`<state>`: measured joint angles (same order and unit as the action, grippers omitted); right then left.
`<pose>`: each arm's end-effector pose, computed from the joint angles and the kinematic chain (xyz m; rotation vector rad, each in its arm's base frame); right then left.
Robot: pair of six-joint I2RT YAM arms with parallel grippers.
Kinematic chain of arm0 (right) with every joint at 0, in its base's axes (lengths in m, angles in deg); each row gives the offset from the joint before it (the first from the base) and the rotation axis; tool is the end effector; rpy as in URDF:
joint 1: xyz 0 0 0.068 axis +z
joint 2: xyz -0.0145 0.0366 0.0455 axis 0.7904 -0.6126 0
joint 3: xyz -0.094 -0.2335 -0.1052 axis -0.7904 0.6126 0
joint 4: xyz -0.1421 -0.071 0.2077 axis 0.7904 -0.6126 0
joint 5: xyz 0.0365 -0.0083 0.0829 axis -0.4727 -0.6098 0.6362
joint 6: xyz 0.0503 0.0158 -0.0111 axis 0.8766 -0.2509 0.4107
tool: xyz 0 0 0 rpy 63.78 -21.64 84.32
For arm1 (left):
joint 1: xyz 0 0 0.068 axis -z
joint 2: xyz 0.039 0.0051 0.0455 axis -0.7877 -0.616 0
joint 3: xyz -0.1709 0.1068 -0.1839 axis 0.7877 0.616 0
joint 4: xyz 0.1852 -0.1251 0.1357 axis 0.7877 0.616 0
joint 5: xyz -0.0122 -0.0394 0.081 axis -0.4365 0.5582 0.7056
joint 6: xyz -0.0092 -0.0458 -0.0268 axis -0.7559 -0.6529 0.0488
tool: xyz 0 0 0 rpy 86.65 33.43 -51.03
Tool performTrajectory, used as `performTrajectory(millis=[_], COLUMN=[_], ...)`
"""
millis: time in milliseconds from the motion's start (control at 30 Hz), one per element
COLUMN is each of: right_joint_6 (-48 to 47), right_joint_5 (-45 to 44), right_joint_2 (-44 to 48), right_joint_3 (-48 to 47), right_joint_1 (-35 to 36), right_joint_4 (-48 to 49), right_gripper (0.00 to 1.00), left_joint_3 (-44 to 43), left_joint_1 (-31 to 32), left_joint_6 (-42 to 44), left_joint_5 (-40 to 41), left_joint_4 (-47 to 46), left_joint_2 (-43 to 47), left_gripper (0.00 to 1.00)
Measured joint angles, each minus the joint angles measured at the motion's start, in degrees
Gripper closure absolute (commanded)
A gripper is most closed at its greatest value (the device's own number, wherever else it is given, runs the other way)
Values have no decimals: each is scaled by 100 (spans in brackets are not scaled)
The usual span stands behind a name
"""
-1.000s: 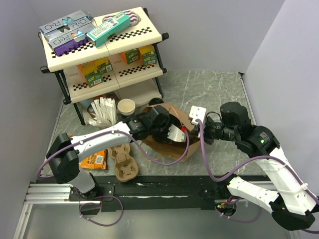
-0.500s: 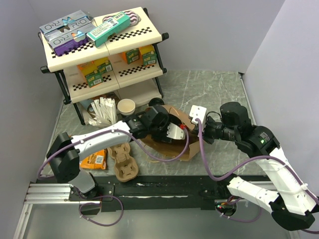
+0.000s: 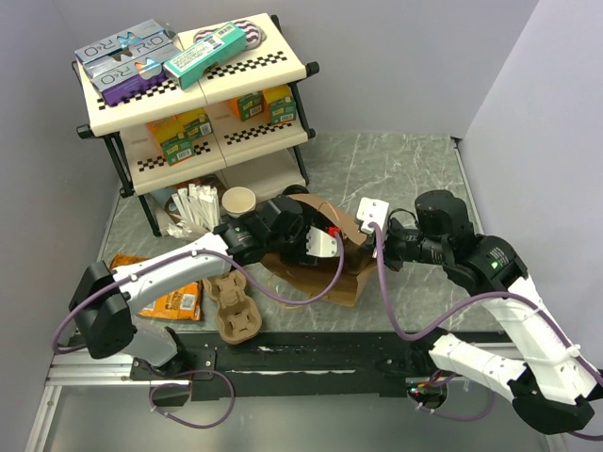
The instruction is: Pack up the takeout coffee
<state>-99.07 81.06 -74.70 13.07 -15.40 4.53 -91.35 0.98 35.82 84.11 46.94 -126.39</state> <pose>0.1087 0.0990 0.4128 -1.3776 1.6247 0.4934 0.1942 -0.2593 0.2984 1.7120 1.4059 -0.0922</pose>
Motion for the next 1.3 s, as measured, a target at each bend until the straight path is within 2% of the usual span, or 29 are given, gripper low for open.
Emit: performTrajectory(millis=[800,867,900,1033,1067,1100,1133,1300], right_joint_6=[2,4,7,22,20,17,17,17], right_joint_5=[-79,-125,-146,-175,-164,-125,-98,247], right_joint_2=[-129,-136,-136,-133,-133,-138,-142,-232], right_joint_3=[-2,-2,-2,-11,-22,-46,-70,-201], right_joint_1=[-37,-48,-57,-214,-278,-400,-490,-1357], right_joint_4=[-98,-98,-98,-81,-81,-81,-83,-79], right_gripper=[100,100,100,100,100,100,100,100], left_joint_3=[-13,-52,-81,-291,-330,-374,-402,-625], left_joint_1=[-2,-7,-7,-17,-26,-28,-33,-37], left_joint_6=[162,173,173,101,55,-15,-61,-404], left_joint_5=[-33,-39,-46,-76,-109,-146,-177,-514], left_joint_4=[-723,-796,-782,-647,-603,-577,-560,-315], left_joint_2=[-962,-1040,-1062,-1154,-1154,-1147,-1137,-868], left_gripper=[99,81,65,34,14,3,1,1])
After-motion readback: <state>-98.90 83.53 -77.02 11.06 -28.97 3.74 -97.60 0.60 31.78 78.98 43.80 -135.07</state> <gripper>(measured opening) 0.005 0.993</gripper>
